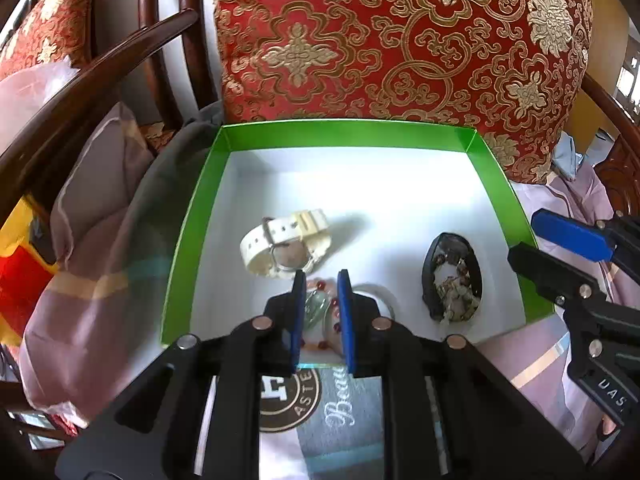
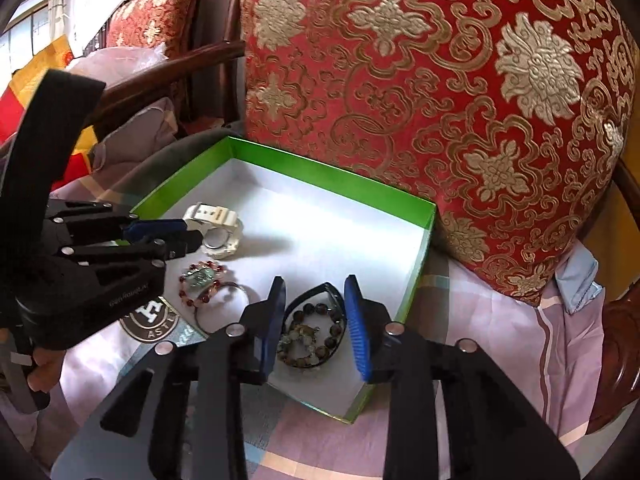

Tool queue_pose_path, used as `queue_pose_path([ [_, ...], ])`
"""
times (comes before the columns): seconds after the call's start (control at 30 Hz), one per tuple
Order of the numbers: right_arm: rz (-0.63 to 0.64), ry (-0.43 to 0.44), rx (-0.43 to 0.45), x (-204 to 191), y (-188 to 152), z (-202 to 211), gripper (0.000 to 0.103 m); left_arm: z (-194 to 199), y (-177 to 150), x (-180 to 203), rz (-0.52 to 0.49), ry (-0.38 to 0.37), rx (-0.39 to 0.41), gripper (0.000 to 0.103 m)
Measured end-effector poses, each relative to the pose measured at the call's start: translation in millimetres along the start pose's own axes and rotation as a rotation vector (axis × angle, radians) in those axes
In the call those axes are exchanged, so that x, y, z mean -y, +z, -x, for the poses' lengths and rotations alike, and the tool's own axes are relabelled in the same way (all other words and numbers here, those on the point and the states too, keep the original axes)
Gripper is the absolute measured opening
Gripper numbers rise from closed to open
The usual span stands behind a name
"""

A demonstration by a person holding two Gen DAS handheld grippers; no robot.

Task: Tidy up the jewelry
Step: 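Carry both bracelets into the green box and open both tools, then grasp the small gold ring with the left tool while the right tool grasps the pink bead bracelet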

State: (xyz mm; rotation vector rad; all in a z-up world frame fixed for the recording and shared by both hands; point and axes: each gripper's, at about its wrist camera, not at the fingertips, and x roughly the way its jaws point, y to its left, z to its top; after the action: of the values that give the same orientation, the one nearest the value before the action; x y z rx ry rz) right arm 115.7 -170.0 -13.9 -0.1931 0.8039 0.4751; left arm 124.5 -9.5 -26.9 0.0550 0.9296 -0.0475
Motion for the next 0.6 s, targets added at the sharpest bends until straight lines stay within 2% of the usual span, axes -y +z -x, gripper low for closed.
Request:
queue_pose_path([
  [0.13, 0.018, 0.006, 0.005, -5, 0, 5, 0.031, 12, -12, -8, 0.013, 0.02, -0.001, 0.017],
  [0.23, 0.028, 0.027, -0.004, -9, -1, 12, 0.031, 28, -27, -18, 0.03, 0.005, 0.002, 0.03],
  [0.3, 0.016, 0.121, -0.028, -9, -6, 23, 0.031, 33, -38, -24, 0.043, -0.006, -0.01, 0.032],
  [0.4, 0.047, 0.264, -0.131, -17, -28, 23, 0.034, 26, -52, -24, 0.05, -0.023, -0.056, 0.032],
  [0.47, 0.06, 0.294, -0.194, -26, -47, 11, 0.035, 17, -59, -20, 0.045, -0.032, -0.087, 0.032],
  [0.6, 0.098, 0.246, -0.339, -53, -82, -32, 0.035, 5, -67, -6, 0.033, -0.074, -0.122, 0.032],
])
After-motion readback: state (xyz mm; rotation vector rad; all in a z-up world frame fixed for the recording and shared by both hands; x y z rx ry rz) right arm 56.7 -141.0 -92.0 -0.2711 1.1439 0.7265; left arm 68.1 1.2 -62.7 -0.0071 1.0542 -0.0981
